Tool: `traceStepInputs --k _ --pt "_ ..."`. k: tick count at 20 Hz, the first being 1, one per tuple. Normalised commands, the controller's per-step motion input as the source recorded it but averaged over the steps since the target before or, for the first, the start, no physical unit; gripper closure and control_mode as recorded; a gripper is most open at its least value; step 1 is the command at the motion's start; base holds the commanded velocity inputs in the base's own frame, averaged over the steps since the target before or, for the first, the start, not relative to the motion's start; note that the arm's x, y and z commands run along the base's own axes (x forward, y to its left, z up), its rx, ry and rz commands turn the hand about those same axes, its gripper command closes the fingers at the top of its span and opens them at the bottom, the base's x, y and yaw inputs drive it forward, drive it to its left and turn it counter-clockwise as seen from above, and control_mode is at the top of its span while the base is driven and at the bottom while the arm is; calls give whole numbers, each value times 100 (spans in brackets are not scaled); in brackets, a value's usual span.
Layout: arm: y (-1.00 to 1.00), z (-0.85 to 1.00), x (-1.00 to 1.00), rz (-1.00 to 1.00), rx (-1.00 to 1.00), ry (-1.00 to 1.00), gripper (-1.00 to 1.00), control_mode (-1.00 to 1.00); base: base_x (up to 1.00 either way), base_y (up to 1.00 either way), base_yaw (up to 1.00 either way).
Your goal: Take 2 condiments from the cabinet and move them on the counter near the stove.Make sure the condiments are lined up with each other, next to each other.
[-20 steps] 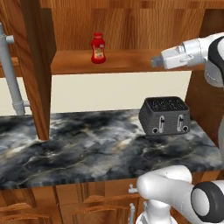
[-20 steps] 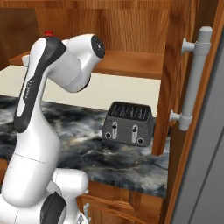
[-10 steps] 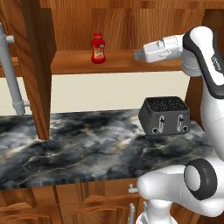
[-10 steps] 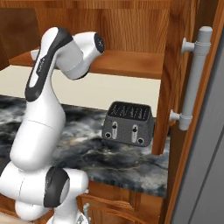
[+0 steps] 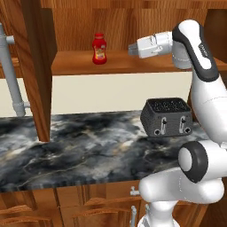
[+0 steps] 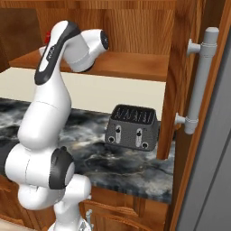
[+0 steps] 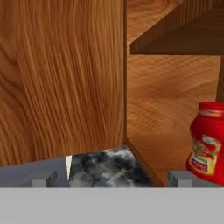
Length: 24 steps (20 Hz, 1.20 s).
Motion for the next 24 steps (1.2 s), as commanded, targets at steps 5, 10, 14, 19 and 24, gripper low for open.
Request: traceStepInputs --k 5,10,14,19,24 --pt "9 7 50 4 0 -4 -100 -100 0 0 0" --pt "11 6 33 3 0 -6 -100 -100 0 0 0" --pt "6 1 20 3 0 -6 -100 -100 0 0 0" --pt "23 0 26 2 0 -1 -100 -100 0 0 0" --pt "20 0 29 0 0 0 -100 -100 0 0 0"
